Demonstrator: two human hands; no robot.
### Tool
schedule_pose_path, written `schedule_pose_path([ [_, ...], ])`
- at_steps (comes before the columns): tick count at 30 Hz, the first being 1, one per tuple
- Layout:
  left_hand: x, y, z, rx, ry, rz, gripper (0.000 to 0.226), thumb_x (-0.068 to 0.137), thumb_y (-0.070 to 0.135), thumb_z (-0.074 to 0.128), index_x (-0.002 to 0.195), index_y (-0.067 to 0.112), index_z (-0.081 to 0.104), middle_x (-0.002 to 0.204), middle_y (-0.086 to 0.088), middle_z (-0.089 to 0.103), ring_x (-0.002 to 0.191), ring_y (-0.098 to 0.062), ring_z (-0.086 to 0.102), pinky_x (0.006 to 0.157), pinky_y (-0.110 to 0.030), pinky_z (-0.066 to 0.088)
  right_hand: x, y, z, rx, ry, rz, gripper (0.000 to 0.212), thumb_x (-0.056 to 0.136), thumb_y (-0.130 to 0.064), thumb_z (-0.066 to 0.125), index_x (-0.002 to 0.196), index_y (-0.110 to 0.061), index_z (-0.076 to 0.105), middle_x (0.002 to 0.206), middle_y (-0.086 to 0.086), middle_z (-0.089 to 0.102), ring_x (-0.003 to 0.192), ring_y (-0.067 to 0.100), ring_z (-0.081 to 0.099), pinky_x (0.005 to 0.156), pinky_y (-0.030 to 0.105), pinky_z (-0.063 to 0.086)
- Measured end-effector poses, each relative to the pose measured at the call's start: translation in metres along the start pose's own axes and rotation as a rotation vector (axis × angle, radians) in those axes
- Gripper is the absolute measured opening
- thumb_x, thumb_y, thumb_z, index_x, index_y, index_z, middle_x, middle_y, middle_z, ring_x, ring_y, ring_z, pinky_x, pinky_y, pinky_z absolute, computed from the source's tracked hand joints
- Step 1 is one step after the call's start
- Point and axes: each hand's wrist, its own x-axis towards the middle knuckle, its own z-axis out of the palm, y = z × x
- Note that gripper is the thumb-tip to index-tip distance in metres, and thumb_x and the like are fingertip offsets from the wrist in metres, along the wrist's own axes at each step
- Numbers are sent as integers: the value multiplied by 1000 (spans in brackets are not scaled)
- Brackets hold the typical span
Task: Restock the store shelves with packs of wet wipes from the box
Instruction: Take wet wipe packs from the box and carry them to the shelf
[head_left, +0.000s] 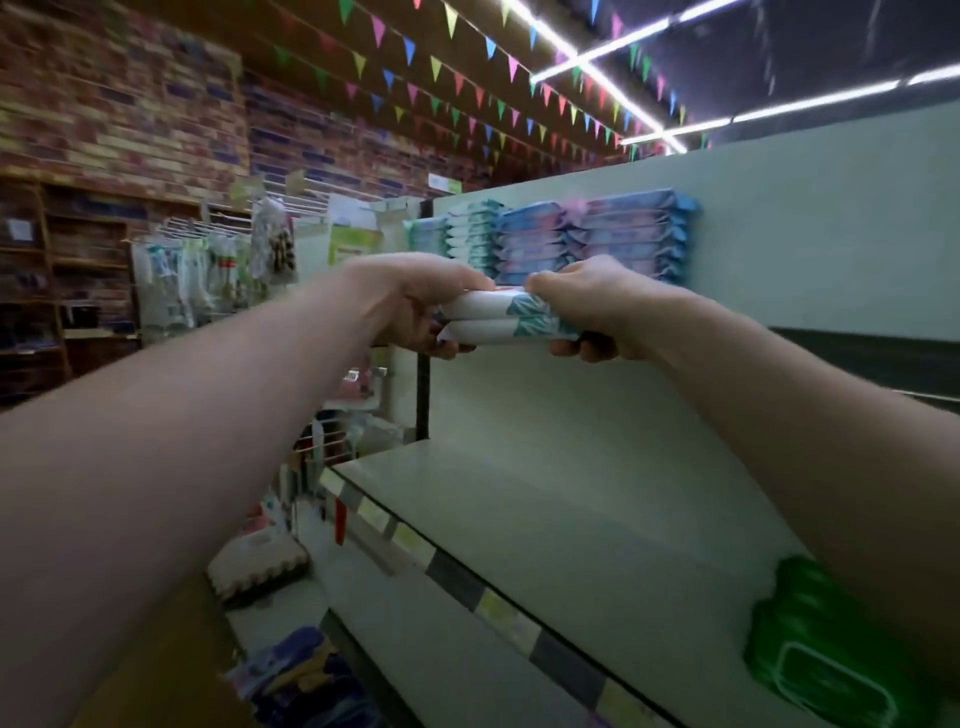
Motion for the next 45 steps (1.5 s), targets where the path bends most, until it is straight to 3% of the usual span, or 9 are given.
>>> schedule_pose_path([
  [5,23,43,14,-16,-76,69,20,93,27,58,104,10,58,93,-10,61,61,-16,61,41,-19,47,12,-6,-42,-86,101,68,37,97,-41,48,110,-7,57,79,9,62,46,10,52,33,14,37],
  [10,52,70,45,58,-208,112,25,92,28,59,109,9,60,98,-10,64,60,-15,63,44,-22,48,18,6,-72,-136,198,142,35,98,-37,46,108,-7,59,72,7,61,38,8,52,33,14,36],
  [15,73,94,78,100,-295,181,19,95,27,55,95,8,60,86,-9,63,66,-16,60,65,-25,46,26,21,-98,-189,283,218,32,98,-34,45,97,-8,62,63,7,59,31,7,50,34,13,33],
  [20,96,109,108,185,-365,214,21,94,27,56,101,8,61,95,-11,65,70,-17,62,54,-24,49,34,39,-119,-228,252,334,31,100,-33,42,92,-10,61,69,5,59,47,10,57,37,15,35],
  [26,131,123,136,236,-429,207,23,94,27,56,102,6,59,105,-13,65,79,-20,63,61,-25,49,50,55,-137,-221,159,502,37,101,-39,40,89,-10,59,79,7,61,64,14,62,43,18,45],
  [31,153,132,149,283,-498,181,18,95,24,54,101,7,59,97,-10,60,69,-19,60,55,-24,51,71,65,-152,-135,108,616,44,89,-50,59,93,-6,60,98,13,56,69,19,64,55,23,56],
  [36,174,138,153,345,-560,127,38,94,24,55,128,5,56,111,-14,60,86,-26,61,64,-32,56,96,74,-161,-145,13,662,47,79,-25,77,115,-2,58,118,17,54,85,24,64,58,26,59],
  [40,185,141,153,306,-629,89,39,96,20,50,131,3,44,125,-20,56,105,-31,61,80,-42,57,116,87,-163,-206,-23,697,49,79,-2,73,124,1,56,124,20,53,92,28,63,58,27,60],
  [45,195,138,164,314,-668,260,40,92,4,54,130,-2,43,127,-19,45,106,-34,58,77,-39,59,134,106,-171,-298,10,716,43,79,1,71,120,3,58,122,20,53,87,26,61,68,30,59],
])
